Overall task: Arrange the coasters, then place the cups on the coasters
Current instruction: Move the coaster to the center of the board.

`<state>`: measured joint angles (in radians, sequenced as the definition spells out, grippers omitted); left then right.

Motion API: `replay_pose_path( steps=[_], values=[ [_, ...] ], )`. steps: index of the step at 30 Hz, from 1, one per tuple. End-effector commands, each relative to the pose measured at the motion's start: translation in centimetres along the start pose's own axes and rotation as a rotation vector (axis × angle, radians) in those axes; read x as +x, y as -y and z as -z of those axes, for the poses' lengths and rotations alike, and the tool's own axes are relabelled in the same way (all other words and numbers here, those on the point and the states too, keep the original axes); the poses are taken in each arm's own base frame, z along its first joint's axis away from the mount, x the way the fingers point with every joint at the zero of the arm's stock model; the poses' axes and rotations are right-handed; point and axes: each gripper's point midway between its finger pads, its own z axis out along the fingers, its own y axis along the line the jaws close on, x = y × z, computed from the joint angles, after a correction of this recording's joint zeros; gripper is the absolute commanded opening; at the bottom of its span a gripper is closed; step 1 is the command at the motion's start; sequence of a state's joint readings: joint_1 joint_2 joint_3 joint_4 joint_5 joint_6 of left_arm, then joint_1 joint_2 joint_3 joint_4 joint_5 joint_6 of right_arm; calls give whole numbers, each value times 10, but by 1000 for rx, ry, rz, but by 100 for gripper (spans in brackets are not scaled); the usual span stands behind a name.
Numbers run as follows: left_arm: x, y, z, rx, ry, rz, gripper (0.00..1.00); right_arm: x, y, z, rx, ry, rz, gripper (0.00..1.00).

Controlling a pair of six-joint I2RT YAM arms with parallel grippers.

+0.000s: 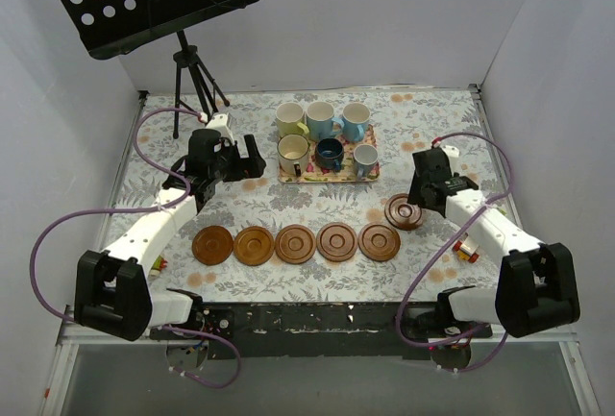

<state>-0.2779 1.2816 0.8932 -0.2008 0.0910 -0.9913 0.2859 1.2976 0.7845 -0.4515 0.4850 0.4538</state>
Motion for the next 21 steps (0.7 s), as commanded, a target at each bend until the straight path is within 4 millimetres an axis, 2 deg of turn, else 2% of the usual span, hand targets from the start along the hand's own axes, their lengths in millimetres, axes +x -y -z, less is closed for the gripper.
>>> replay_pose_path(
  steps=[1,5,7,9,14,21],
  values=[
    [-13,5,13,17,56,-8,98,-42,-36,28,-154,119,71,61],
    [-11,3,11,7,48,-8,98,-36,-71,31,-227,83,145,61],
    [-10,1,9,2,43,-9,98,-28,-88,28,-251,75,182,61],
    [-10,1,9,-1,43,-9,98,-19,-97,19,-256,48,185,61],
    [-9,1,9,-2,45,-13,98,0,-103,-4,-247,-13,209,61],
    [-7,-2,7,-11,38,-15,98,12,-109,-17,-263,-38,233,57]
  ],
)
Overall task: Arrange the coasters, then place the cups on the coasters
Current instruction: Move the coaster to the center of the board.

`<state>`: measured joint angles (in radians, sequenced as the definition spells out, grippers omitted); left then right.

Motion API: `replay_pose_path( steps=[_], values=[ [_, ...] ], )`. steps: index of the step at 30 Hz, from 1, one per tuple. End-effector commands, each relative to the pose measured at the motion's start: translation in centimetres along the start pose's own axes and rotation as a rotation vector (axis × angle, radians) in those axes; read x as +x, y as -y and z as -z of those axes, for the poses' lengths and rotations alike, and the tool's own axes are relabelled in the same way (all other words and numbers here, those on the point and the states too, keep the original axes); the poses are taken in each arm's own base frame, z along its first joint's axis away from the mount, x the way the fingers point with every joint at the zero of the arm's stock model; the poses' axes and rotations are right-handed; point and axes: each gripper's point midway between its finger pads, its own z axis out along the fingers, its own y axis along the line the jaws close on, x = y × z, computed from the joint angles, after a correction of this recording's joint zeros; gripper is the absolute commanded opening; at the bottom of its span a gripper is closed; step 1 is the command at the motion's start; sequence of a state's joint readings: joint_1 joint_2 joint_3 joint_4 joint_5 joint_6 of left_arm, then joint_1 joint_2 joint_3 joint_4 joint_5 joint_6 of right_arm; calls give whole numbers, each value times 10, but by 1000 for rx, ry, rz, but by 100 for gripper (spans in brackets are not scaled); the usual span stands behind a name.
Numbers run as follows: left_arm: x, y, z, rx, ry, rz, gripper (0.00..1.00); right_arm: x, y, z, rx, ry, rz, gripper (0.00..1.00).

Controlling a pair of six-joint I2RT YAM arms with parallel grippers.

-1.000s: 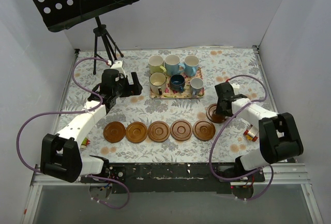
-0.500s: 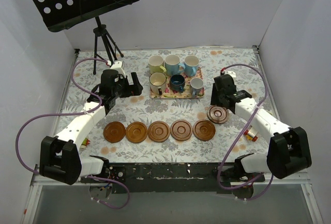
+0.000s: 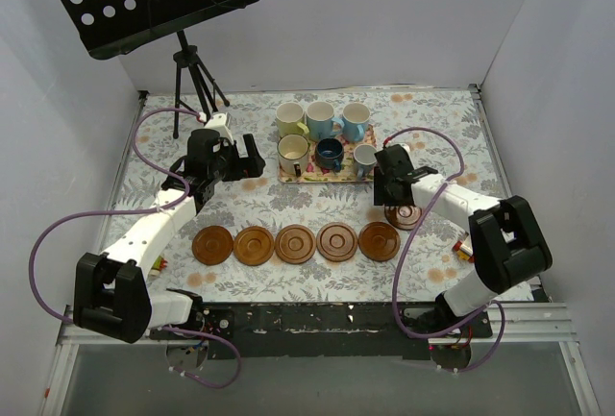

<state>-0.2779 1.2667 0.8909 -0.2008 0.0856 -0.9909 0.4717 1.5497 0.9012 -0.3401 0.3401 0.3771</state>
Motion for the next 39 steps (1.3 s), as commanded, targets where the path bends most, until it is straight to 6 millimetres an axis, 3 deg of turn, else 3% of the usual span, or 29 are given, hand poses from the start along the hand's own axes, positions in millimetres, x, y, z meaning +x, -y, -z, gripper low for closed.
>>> replay_pose_path(
  steps=[1,13,24,39],
  values=[
    [-4,-3,4,-11,27,-13,98,-5,-5,-7,-21,24,3,56],
    [-4,-1,4,-4,24,-14,98,12,14,-7,55,-13,-55,54],
    [-6,0,5,1,29,-13,98,29,16,-15,35,-57,-106,54],
    [-6,6,9,30,31,-1,98,65,56,1,158,-106,-167,48]
  ],
)
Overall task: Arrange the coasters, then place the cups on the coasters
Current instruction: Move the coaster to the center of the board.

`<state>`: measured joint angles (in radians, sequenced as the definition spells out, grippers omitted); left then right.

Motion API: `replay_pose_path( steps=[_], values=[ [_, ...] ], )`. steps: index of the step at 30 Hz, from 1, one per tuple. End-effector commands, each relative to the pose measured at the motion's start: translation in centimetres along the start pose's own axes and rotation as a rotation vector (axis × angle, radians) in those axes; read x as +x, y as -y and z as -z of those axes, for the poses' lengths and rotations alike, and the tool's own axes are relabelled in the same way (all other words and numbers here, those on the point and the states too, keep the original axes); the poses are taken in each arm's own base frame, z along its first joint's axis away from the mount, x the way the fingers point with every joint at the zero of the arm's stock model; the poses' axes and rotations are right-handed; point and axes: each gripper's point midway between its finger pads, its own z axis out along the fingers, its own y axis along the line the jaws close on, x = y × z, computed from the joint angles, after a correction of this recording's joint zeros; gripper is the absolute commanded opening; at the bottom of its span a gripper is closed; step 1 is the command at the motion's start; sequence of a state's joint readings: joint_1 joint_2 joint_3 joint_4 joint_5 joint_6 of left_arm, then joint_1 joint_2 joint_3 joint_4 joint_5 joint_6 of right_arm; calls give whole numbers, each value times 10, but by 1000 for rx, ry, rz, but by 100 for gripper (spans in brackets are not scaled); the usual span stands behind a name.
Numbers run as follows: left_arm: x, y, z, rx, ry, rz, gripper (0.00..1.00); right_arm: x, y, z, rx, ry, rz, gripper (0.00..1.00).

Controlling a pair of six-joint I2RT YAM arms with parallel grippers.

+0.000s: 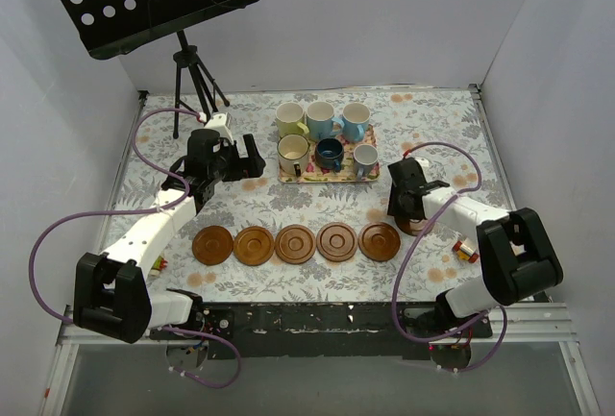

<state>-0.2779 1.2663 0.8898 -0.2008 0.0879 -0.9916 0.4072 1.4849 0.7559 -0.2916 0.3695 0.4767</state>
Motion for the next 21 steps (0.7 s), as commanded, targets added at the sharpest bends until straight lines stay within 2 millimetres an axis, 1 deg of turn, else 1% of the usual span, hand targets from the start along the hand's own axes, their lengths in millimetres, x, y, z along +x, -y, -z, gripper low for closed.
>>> replay_pose_path(
  steps=[1,5,13,21],
  values=[
    [-6,7,9,33,29,0,98,32,30,7,99,-83,-26,48],
    [-7,10,11,49,36,2,98,36,38,13,118,-85,-44,48],
    [-9,13,14,61,43,5,98,56,36,16,83,-124,-93,45],
    [-8,12,14,59,42,5,98,64,37,25,57,-125,-120,44]
  ],
)
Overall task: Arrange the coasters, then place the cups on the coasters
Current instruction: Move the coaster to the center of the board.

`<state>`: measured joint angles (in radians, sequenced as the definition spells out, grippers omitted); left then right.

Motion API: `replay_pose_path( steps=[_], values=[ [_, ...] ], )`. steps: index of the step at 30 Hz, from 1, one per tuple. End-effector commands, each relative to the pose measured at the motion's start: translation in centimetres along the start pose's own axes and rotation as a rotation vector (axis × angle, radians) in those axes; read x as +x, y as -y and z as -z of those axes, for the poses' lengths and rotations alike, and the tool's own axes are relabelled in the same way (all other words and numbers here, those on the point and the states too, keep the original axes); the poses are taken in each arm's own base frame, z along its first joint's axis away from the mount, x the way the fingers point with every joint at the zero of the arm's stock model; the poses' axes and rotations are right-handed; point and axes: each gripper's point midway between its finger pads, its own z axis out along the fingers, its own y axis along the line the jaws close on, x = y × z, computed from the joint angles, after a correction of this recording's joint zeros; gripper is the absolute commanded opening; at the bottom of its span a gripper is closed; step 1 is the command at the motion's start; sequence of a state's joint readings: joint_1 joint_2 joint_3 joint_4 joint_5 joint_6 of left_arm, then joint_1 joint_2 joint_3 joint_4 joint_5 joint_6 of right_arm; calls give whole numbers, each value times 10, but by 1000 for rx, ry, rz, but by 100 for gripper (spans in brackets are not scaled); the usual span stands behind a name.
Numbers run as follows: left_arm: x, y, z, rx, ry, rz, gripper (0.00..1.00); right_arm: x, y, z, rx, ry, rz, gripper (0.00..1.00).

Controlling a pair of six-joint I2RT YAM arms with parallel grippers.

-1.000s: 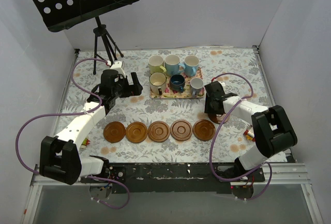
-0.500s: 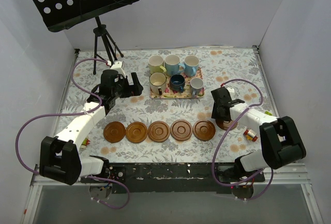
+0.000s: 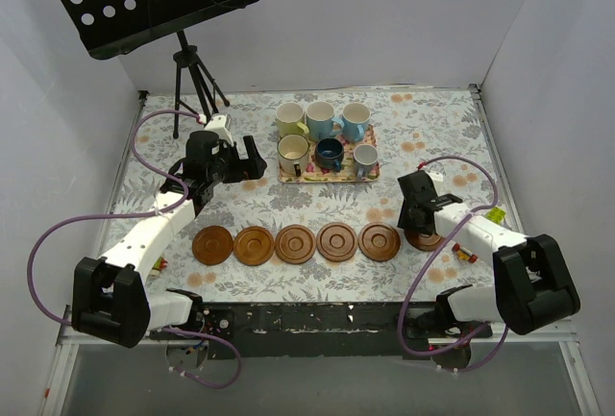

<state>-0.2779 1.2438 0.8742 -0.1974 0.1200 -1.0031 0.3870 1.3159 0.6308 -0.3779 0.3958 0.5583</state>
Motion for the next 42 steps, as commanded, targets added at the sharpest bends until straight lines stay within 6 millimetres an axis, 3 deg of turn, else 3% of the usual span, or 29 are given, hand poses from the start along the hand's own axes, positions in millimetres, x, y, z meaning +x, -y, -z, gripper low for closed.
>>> replay_pose_path(
  steps=[1,8,19,42],
  values=[
    [-10,7,9,26,43,-6,98,34,9,5,4,-106,-37,43],
    [-10,7,8,30,40,-6,98,37,3,11,-61,-89,-67,42],
    [-8,6,6,24,33,-3,98,23,-12,15,-139,-35,-100,41],
    [-6,7,4,34,21,-1,98,26,-19,16,-156,-48,-96,39]
  ],
)
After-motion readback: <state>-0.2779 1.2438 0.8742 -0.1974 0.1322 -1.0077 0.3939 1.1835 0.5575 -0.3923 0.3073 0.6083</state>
